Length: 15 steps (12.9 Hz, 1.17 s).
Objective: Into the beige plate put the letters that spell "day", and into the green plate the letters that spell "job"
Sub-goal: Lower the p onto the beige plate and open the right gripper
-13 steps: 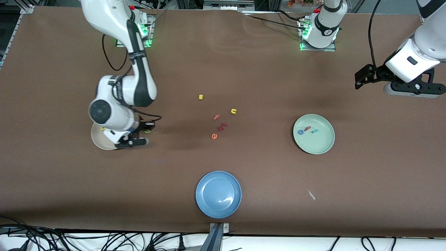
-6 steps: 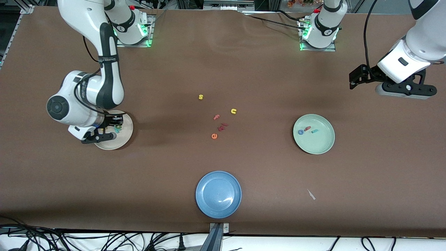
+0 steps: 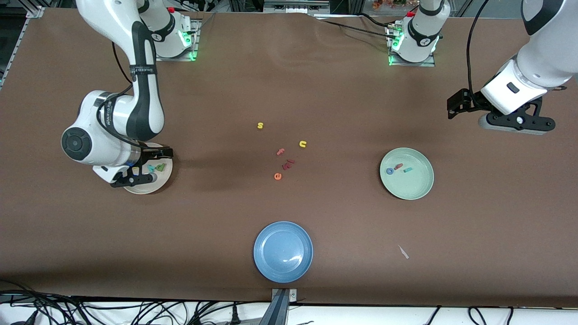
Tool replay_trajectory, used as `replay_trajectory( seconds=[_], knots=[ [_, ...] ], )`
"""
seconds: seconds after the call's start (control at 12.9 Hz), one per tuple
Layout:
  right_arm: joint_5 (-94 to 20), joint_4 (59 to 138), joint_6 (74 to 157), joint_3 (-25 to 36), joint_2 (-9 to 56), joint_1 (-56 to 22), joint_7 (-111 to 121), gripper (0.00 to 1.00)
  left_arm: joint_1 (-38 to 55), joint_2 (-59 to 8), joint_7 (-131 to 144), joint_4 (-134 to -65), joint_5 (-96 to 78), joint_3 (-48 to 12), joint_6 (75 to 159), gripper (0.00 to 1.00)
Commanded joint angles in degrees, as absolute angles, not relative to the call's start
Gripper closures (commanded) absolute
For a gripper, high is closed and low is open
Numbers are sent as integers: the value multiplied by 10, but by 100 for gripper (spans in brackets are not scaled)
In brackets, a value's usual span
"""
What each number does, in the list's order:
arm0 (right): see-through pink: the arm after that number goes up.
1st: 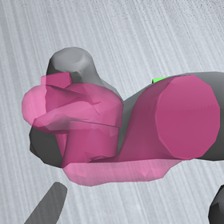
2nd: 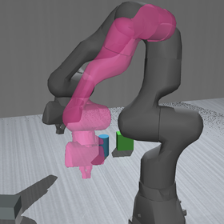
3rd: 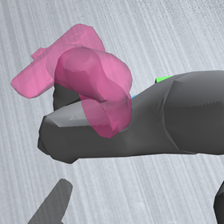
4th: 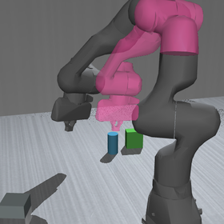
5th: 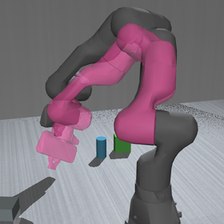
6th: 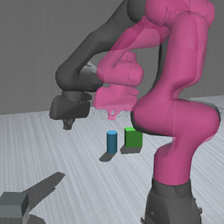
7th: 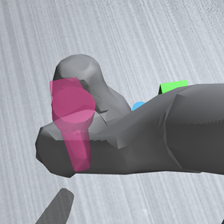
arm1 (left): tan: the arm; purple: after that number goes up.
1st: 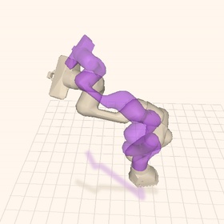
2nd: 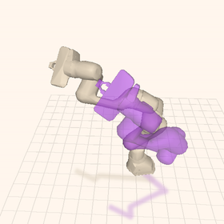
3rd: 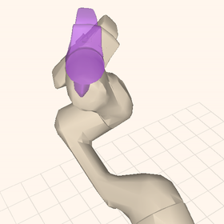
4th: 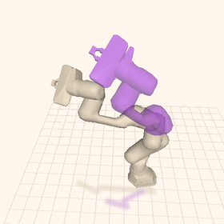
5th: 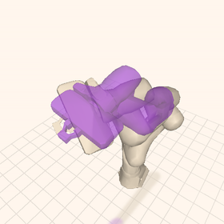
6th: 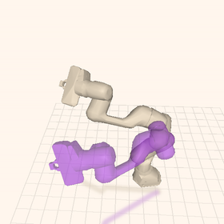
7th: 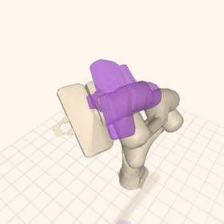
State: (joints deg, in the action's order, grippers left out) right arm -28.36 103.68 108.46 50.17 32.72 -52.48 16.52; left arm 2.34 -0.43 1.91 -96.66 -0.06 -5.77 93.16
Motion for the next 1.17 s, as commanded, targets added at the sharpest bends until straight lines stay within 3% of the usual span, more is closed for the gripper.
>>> replay_trajectory(
  seconds=[0.0, 0.54, 0.93, 1.09],
  knots=[
    [-276, 1014, 1049, 505, 330, -556, 105, 0, 20, -11, 17, -948, -11, -57, 927, 0],
    [-222, 986, 1013, 483, 305, -576, 9, 0, 15, -9, 9, -948, -16, -52, 924, 0],
    [-4, 1002, 1013, 230, 185, -411, -104, 0, 17, -12, 11, -948, -18, -55, 925, 0],
    [25, 1012, 1011, 147, 143, -337, -112, 0, 17, -13, 12, -948, -18, -55, 925, 0]
  ],
)
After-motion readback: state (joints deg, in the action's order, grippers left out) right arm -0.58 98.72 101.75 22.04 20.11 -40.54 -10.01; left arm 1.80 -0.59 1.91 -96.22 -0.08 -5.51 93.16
